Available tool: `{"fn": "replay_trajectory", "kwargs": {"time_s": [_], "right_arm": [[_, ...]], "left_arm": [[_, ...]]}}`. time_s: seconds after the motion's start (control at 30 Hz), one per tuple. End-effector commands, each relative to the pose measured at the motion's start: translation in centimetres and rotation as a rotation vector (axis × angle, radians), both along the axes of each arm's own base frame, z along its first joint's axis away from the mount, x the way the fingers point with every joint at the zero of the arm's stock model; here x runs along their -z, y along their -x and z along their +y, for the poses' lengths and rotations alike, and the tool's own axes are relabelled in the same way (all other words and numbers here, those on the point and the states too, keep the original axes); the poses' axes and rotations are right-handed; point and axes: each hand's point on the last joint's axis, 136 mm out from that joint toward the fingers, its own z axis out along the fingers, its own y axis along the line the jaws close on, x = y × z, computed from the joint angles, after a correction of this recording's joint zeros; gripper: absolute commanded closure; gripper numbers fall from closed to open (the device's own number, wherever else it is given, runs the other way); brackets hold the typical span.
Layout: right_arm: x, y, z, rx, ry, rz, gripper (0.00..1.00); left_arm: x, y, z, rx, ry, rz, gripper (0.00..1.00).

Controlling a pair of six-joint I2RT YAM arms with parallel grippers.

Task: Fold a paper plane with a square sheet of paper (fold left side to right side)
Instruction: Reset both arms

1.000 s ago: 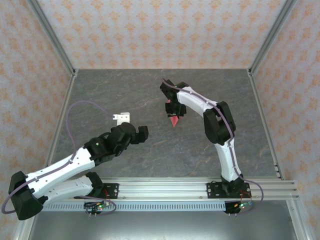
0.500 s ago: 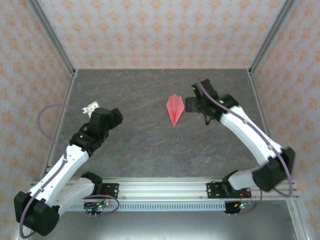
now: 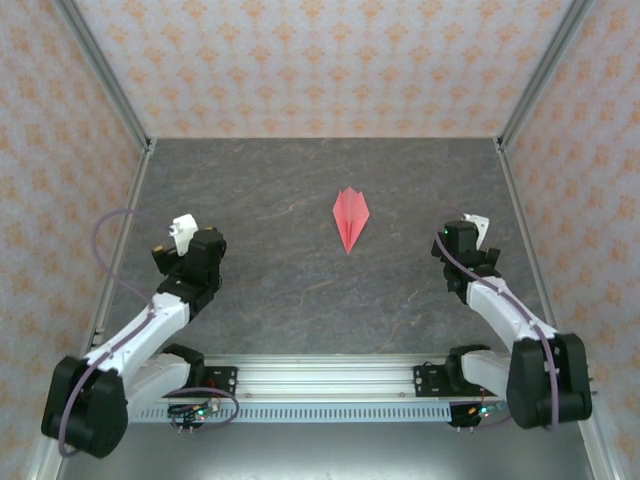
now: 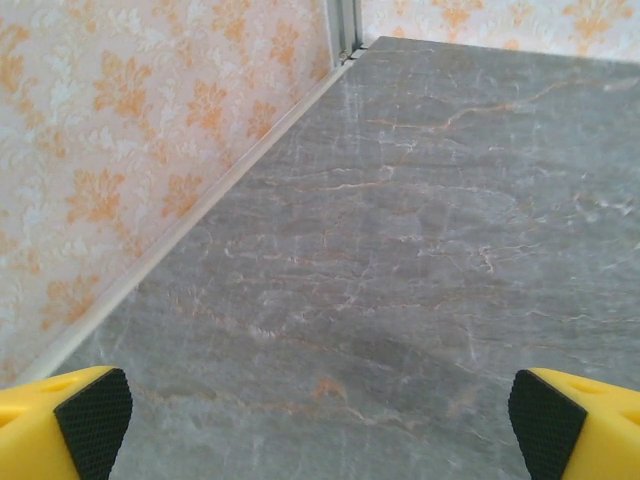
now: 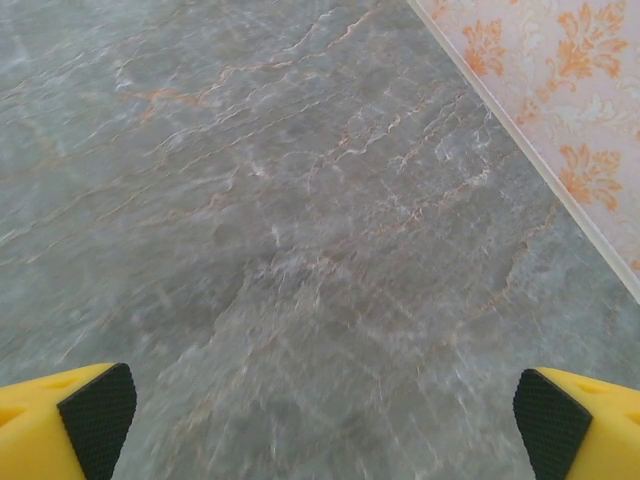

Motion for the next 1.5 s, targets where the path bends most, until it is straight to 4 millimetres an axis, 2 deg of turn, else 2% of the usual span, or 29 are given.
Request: {"fn": "replay_trajectory", "kwargs": {"time_s": [0.0, 0.03, 0.1, 0.23, 0.37, 0.47, 0.57, 0.67, 0.77, 1.47], "right_arm": [[-2.1, -3.6, 0.2, -0.026, -0.010, -0.224, 0.00], [-1.7, -3.9, 0.2, -0.030, -0.010, -0.232, 0.00], [-2.2, -4.8, 0.7, -0.067, -0.015, -0.273, 0.00], [-2.5, -5.9, 1.5, -0.129, -0.029, -0.348, 0.00], [0.1, -6.9, 2.2, -0.175, -0.055, -0.353, 0.00], [0.7, -7.8, 2.5, -0.191, -0.072, -0.281, 0.00], [0.7, -7.9, 2.3, -0.190, -0.084, -0.292, 0.00], [0.8, -7.8, 2.2, -0.189, -0.081, -0.293, 0.00], [0.8, -7.8, 2.3, -0.191, -0.081, -0.289, 0.00], [0.7, -7.8, 2.3, -0.192, -0.082, -0.290, 0.00]], "left_arm": [[-0.1, -2.6, -0.9, 0.096, -0.090, -0.010, 0.00], [0.5, -3.2, -1.3, 0.123, -0.090, -0.009, 0.00], [1.3, -4.2, -2.3, 0.188, -0.079, -0.043, 0.00], [1.4, -5.7, -3.5, 0.289, -0.039, -0.099, 0.00], [1.7, -6.6, -4.0, 0.370, -0.007, -0.122, 0.00], [2.7, -7.0, -3.6, 0.381, 0.005, -0.152, 0.00], [4.5, -8.1, -3.6, 0.392, 0.024, -0.129, 0.01], [4.8, -9.1, -3.3, 0.396, 0.059, -0.087, 0.00], [5.0, -9.2, -2.5, 0.370, 0.093, -0.067, 0.00], [5.0, -9.3, -2.7, 0.384, 0.096, -0.066, 0.00]]}}
